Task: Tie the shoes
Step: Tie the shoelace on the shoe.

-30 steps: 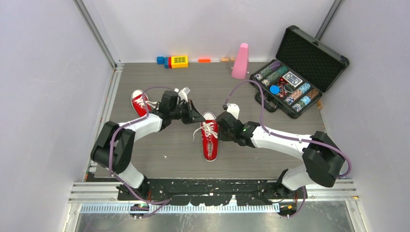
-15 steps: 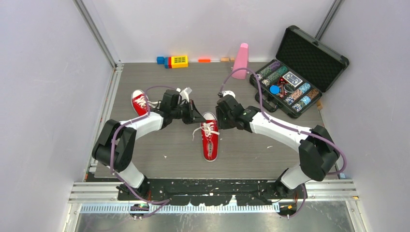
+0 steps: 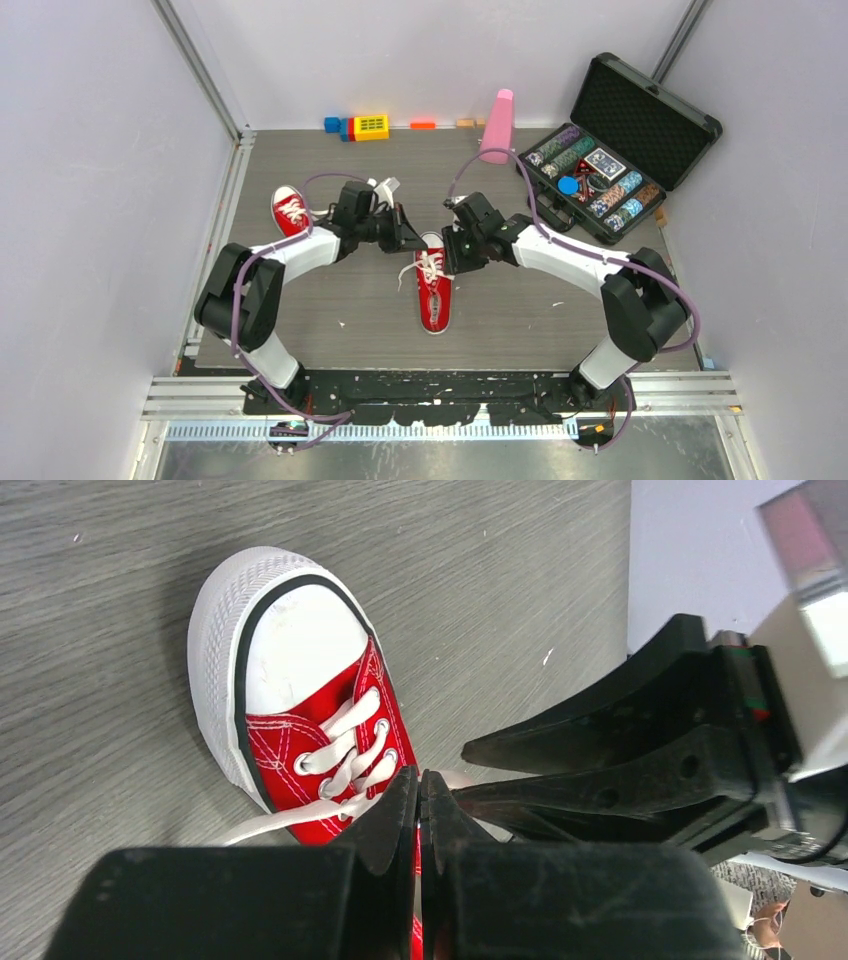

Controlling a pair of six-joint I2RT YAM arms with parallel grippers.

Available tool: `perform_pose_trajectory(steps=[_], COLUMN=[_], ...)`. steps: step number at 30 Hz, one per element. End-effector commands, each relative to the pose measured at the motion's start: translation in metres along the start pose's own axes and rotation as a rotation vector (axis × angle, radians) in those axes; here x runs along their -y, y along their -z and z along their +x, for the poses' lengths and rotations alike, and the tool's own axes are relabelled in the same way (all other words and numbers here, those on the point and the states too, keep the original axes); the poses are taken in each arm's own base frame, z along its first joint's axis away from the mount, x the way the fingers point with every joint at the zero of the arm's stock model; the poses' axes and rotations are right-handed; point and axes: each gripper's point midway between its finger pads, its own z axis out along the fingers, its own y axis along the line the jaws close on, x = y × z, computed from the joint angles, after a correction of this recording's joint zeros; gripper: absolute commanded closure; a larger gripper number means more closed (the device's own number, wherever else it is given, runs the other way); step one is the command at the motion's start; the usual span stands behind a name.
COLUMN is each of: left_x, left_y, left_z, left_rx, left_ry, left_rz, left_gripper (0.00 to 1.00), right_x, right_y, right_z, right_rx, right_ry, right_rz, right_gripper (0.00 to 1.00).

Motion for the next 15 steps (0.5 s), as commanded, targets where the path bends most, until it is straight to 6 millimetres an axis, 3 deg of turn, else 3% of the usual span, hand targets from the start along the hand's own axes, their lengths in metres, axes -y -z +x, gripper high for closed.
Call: perform_pose_trajectory(steps=[1, 7, 15], left_x=[0.013, 0.015, 0.017], left_y=[-0.001, -0.003, -0.007], left_z=[-0.006, -0.006, -0.005], left_rx=[-0.012, -0.021, -0.034], left_ry=[-0.035, -0.037, -0.043], left_rz=[0.035, 0.039, 0.038], left_gripper=[1.00, 1.00, 1.00], right_x=[-0.018, -0.026, -0.034], right_y=[-0.002, -0.002, -0.006], right_z=[-0.011, -0.008, -0.009], right_rx=[-0.005, -0.018, -0.038], right_ry=[0.028, 0.020, 0.011], right_rz=[-0.090, -0.138, -0.167], right_gripper=[0.64, 0.64, 0.76])
